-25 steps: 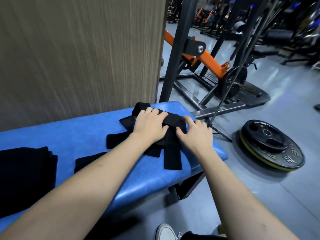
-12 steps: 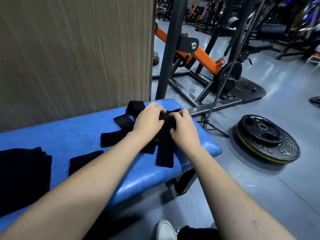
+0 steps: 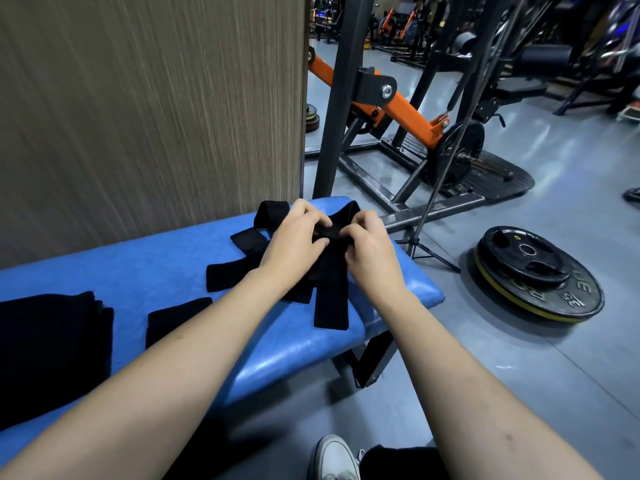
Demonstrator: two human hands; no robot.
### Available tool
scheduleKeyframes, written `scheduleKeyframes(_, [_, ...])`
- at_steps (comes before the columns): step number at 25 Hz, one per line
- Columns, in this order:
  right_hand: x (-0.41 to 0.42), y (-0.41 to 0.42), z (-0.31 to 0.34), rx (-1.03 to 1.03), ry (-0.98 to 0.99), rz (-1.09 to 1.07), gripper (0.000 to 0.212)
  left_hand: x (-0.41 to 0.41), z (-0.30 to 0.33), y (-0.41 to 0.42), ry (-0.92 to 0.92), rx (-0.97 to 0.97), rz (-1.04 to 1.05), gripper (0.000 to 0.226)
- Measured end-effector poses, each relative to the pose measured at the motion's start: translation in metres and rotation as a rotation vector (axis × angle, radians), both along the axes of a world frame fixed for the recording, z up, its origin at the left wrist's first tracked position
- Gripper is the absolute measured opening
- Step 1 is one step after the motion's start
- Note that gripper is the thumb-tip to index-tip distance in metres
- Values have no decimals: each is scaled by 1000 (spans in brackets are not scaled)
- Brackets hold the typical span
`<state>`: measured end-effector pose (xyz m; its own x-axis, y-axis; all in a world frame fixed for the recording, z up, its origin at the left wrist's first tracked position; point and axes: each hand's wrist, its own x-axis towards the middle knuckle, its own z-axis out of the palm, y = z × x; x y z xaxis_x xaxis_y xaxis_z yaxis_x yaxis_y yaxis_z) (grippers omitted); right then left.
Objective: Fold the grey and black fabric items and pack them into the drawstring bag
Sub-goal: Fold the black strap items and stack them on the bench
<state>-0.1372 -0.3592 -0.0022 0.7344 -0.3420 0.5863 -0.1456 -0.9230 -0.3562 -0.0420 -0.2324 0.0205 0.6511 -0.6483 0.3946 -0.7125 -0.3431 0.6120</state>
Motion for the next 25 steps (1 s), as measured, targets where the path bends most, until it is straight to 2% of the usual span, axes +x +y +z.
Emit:
scheduleKeyframes(5, [-7, 12, 32, -37, -180, 66, 25, -7, 15, 21, 182, -285, 62, 14])
scheduleKeyframes(9, [-19, 41, 62, -88, -317, 140, 21, -10, 42, 46, 450, -445, 68, 35])
scheduleKeyframes(12, [-30, 63, 73, -82, -374, 193, 21, -16, 63, 72, 660, -483, 11, 49])
scheduleKeyframes(17, [-44, 112, 77, 48, -333, 270, 28, -37, 90, 123, 682, -654, -59, 57])
scheduleKeyframes(20, [-53, 138, 80, 121, -291, 258, 35, -51, 98, 150, 604, -666, -80, 63])
scheduleKeyframes(23, [-57, 160, 83, 63, -241, 264, 48, -63, 106, 177, 514, -685, -98, 64])
scheduleKeyframes(25, [-57, 171, 83, 104, -233, 308, 59, -69, 106, 195, 498, -708, -102, 62])
